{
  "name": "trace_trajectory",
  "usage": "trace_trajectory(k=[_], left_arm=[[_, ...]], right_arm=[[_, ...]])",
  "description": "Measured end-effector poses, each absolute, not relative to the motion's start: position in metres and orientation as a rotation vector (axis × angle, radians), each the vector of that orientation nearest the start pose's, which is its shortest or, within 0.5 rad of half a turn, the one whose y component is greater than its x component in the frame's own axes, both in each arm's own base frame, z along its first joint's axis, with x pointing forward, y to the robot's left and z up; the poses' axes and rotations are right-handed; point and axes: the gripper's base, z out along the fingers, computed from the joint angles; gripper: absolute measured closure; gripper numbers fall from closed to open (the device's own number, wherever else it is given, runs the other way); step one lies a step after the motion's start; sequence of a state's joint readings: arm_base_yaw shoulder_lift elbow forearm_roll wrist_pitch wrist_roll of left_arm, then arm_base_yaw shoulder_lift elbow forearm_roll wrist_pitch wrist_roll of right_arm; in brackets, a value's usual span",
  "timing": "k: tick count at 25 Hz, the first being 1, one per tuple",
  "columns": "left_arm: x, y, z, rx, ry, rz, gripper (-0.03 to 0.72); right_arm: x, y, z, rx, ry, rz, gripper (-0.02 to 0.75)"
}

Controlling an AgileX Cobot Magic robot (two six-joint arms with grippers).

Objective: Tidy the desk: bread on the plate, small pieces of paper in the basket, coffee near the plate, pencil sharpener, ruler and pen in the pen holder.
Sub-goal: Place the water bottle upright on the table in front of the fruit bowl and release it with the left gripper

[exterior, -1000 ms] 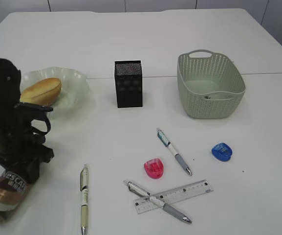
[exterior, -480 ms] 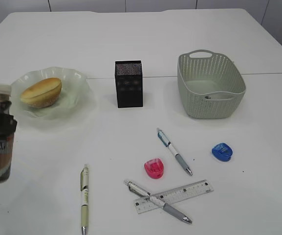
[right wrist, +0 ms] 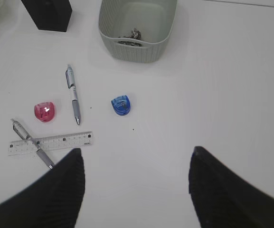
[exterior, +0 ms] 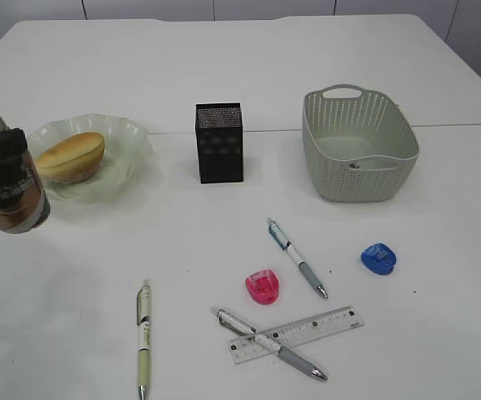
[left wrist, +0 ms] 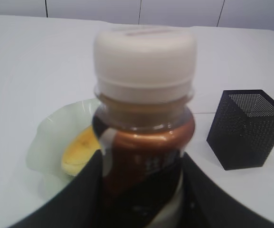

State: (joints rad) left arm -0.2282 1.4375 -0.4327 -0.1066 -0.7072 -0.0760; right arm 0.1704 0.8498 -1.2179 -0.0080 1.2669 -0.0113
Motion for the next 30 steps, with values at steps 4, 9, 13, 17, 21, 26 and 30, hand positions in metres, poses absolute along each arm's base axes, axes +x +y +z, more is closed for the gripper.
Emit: trace_trajectory(k=[4,9,13,17,21,26,30], left_arm=[[0.271,-0.055,0.175,0.013,1.721,-0.195,0.407],[0.279,-0.055,0.139,0.016,1.766,-0.171,0.407],[0.286,-0.057,0.126,0.018,1.798,-0.165,0.407],[0.297,-0.059,0.122,0.018,1.788,-0.166,0.407],[0.305,-0.061,0.112,0.02,1.805,-0.163,0.407],[0.307,-0.061,0.103,0.021,1.814,-0.159,0.407],[0.307,-0.062,0.102,0.026,1.814,-0.161,0.407]], right_arm=[[0.119,0.019,0.425,-0.224,2.371,0.036,0.234],[0.119,0.018,0.425,-0.264,2.363,-0.014,0.234],[0.12,0.017,0.425,-0.263,2.361,-0.038,0.234],[0.12,0.017,0.425,-0.263,2.361,-0.041,0.234],[0.12,0.017,0.425,-0.263,2.361,-0.041,0.234],[0.12,0.016,0.425,-0.264,2.361,-0.045,0.234],[0.12,0.016,0.425,-0.264,2.36,-0.05,0.234]])
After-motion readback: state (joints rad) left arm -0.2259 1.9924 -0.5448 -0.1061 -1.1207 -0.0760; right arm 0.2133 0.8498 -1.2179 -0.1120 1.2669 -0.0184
